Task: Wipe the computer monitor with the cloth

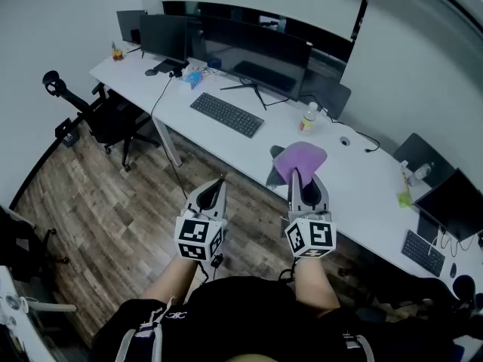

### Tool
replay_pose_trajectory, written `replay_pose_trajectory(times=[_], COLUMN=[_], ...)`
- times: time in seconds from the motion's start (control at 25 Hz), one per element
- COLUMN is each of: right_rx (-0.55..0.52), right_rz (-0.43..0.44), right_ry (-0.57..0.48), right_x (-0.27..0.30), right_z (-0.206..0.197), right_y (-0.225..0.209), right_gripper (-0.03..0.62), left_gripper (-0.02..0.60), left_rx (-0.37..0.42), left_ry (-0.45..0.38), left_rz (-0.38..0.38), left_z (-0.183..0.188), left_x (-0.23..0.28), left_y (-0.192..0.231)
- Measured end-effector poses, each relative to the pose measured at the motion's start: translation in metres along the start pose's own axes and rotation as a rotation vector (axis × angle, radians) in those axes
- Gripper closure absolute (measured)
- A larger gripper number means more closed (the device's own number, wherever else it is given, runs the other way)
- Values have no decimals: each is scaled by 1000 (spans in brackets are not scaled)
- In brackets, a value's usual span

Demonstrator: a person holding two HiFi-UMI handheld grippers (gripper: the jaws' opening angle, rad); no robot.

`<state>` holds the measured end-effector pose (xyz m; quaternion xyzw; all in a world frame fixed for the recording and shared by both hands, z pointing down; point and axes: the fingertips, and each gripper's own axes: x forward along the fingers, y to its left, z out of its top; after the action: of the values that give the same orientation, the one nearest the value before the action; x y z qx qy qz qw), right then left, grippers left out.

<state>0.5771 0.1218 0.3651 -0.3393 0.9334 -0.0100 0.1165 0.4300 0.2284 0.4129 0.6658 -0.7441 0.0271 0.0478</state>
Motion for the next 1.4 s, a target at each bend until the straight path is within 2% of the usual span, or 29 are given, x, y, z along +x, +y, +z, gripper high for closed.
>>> replay_pose_trajectory(times=[0.44,0.96,1.4], right_rx=[-1,-21,-13], right_rz=[22,81,163], right_ry=[13,16,8], right_x=[-13,-8,23], right_z=[-4,-12,-24], right_y=[15,77,121], right_gripper=[502,500,500], left_gripper=[568,568,568], left_rx=[-11,-19,-26], left_ry=[3,-16,-20], left_rz=[6,39,156], left_z=[-9,-15,-25], left_x=[-15,-58,-83], left_y=[-6,33,90])
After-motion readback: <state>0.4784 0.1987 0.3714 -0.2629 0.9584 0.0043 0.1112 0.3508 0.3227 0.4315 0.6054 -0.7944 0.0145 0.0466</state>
